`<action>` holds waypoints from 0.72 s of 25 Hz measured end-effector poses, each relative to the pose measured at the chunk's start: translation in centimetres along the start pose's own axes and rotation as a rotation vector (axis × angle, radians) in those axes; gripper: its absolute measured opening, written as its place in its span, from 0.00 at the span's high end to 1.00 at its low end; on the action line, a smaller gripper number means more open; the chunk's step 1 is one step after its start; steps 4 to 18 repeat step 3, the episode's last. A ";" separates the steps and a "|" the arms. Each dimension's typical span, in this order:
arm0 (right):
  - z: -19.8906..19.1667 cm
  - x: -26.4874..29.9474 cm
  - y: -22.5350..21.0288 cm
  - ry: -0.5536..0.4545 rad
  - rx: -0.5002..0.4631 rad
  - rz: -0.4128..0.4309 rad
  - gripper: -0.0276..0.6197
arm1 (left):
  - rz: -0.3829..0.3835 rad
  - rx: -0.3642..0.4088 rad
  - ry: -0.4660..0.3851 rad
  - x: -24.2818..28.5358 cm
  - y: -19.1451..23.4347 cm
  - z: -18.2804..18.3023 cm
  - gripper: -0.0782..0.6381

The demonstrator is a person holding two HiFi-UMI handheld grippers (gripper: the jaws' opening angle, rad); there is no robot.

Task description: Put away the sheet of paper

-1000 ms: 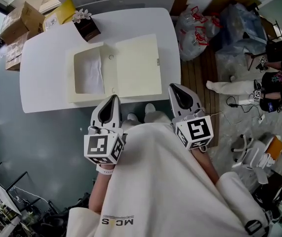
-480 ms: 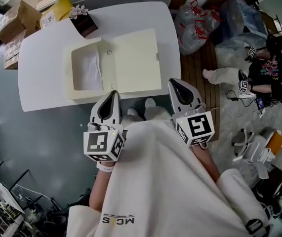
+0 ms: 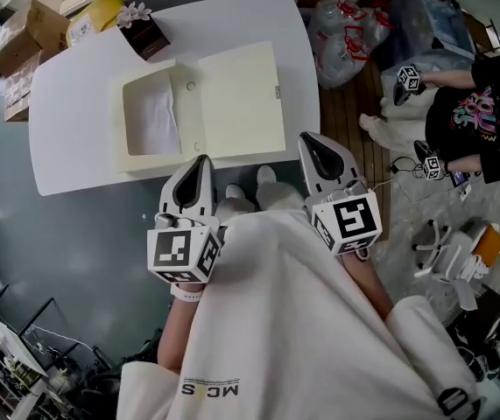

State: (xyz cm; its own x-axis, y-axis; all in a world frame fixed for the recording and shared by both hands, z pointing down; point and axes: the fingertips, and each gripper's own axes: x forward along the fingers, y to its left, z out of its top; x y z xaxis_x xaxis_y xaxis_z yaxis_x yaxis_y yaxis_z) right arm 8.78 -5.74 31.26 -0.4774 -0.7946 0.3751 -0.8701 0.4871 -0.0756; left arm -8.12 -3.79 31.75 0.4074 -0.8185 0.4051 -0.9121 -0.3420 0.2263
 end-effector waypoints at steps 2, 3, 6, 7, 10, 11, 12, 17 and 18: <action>-0.1 0.0 0.0 0.000 0.000 -0.001 0.94 | -0.002 0.000 0.000 0.0 -0.1 -0.1 0.85; -0.2 0.0 0.0 0.001 -0.001 -0.002 0.93 | -0.003 0.000 0.000 0.0 -0.1 -0.2 0.85; -0.2 0.0 0.0 0.001 -0.001 -0.002 0.93 | -0.003 0.000 0.000 0.0 -0.1 -0.2 0.85; -0.2 0.0 0.0 0.001 -0.001 -0.002 0.93 | -0.003 0.000 0.000 0.0 -0.1 -0.2 0.85; -0.2 0.0 0.0 0.001 -0.001 -0.002 0.93 | -0.003 0.000 0.000 0.0 -0.1 -0.2 0.85; -0.2 0.0 0.0 0.001 -0.001 -0.002 0.93 | -0.003 0.000 0.000 0.0 -0.1 -0.2 0.85; -0.2 0.0 0.0 0.001 -0.001 -0.002 0.93 | -0.003 0.000 0.000 0.0 -0.1 -0.2 0.85; -0.2 0.0 0.0 0.001 -0.001 -0.002 0.93 | -0.003 0.000 0.000 0.0 -0.1 -0.2 0.85; -0.2 0.0 0.0 0.001 -0.001 -0.002 0.93 | -0.003 0.000 0.000 0.0 -0.1 -0.2 0.85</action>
